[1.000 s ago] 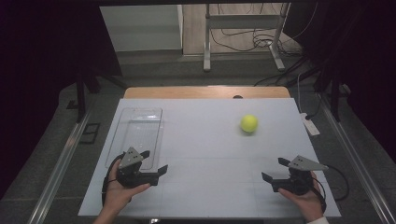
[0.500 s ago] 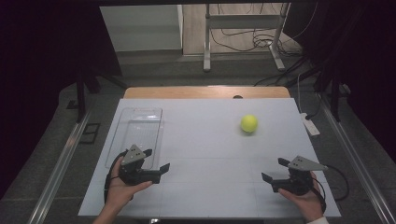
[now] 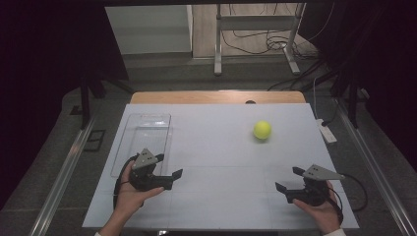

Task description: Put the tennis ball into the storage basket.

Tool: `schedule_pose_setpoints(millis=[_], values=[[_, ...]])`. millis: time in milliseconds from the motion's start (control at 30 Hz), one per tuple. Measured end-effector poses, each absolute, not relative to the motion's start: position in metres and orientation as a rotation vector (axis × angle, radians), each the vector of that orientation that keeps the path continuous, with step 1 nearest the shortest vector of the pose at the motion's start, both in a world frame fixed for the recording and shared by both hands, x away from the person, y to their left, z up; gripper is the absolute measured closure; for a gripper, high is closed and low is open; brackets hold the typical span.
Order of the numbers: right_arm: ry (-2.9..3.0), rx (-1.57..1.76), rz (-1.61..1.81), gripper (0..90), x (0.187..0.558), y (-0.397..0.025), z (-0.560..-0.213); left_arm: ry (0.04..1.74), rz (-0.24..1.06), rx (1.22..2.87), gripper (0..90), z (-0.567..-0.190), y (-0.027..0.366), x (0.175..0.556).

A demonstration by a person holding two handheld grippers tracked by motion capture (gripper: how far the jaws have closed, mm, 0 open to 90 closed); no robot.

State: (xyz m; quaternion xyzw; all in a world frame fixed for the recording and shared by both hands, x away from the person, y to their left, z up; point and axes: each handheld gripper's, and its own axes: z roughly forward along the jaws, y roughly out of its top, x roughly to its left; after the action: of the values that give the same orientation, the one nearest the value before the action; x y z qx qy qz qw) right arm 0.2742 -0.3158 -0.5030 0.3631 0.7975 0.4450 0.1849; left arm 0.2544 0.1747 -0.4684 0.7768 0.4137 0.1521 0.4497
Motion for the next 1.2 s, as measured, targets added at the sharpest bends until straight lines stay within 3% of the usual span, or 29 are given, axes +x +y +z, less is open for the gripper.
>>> schedule_pose_setpoints(millis=[1200], values=[[2.248, 1.022, 1.251, 9.9, 0.275, -0.317, -0.503, 0.987, 0.332, 1.947, 13.2, -0.457, 0.157, 0.275]])
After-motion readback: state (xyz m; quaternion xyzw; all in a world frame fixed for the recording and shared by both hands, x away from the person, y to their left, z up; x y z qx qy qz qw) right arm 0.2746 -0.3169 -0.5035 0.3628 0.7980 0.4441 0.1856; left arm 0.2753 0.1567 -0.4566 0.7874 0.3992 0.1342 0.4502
